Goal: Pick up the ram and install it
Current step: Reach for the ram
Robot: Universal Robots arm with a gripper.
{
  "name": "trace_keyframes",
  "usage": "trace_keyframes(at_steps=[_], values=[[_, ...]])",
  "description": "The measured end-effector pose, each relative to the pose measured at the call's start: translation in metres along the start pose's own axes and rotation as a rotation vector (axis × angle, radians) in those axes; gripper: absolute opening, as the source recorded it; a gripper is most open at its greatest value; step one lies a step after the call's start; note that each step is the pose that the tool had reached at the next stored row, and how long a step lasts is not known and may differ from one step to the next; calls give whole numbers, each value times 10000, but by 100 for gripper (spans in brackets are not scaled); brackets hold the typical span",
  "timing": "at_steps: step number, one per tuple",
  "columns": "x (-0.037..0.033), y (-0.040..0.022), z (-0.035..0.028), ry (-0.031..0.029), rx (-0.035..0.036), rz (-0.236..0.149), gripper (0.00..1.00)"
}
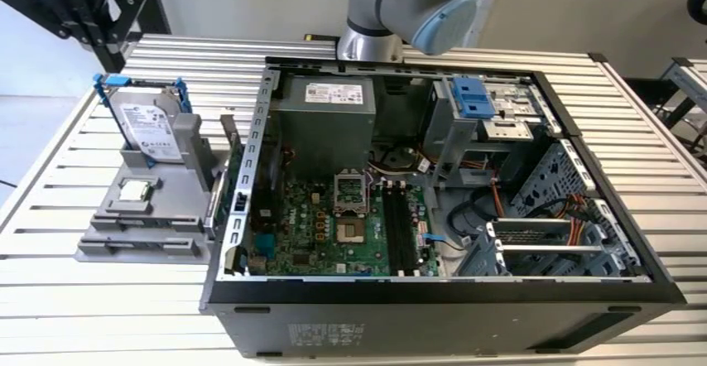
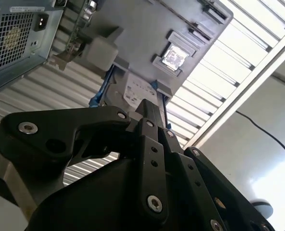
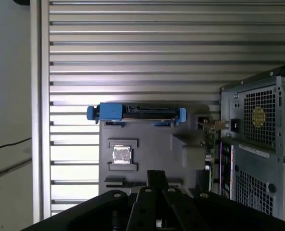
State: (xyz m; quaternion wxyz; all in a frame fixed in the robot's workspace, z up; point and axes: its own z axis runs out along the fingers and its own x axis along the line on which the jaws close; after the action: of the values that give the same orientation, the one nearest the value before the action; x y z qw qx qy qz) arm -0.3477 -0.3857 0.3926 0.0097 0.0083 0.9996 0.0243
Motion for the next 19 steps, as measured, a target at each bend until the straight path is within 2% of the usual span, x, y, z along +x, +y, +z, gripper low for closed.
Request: trace_keyframes(at_steps=[10, 19], values=[[22, -3, -1, 4, -1, -57, 0], [29, -127, -7, 3, -1, -57, 0]])
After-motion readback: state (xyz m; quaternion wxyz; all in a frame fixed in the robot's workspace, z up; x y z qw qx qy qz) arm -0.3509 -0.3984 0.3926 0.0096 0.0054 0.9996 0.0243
